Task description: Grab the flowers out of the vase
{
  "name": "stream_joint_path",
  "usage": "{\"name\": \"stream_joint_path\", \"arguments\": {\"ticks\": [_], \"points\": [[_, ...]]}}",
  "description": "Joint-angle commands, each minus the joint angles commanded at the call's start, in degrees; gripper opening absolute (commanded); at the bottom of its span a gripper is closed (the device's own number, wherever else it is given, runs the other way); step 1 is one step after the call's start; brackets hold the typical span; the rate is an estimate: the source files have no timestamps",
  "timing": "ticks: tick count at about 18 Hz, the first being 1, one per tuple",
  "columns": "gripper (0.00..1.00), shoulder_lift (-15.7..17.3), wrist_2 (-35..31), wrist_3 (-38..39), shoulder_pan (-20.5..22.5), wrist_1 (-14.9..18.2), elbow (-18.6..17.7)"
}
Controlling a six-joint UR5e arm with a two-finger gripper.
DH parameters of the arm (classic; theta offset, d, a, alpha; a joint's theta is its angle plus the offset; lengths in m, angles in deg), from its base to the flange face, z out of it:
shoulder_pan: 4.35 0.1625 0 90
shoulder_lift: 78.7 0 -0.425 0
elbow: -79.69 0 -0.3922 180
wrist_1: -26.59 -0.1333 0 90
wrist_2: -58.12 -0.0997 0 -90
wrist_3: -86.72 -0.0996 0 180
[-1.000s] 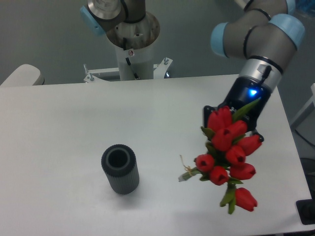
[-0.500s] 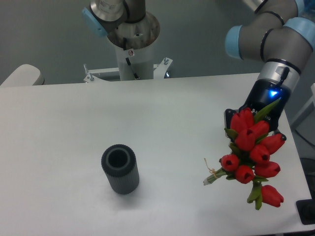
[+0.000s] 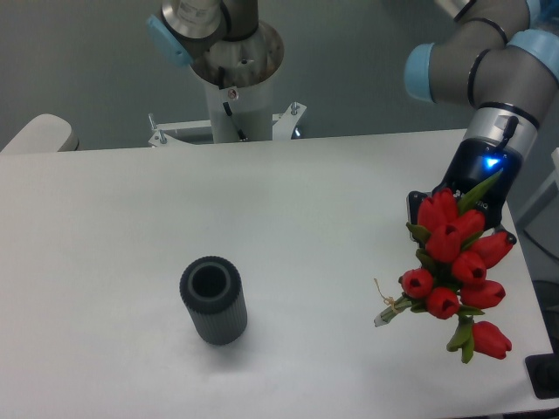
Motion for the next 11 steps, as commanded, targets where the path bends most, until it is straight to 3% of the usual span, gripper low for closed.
{"name": "stream_joint_path", "arguments": {"ticks": [11], "points": [[0.3,0.2,-0.2,-1.9,-0.2,0.0,-1.1]]}}
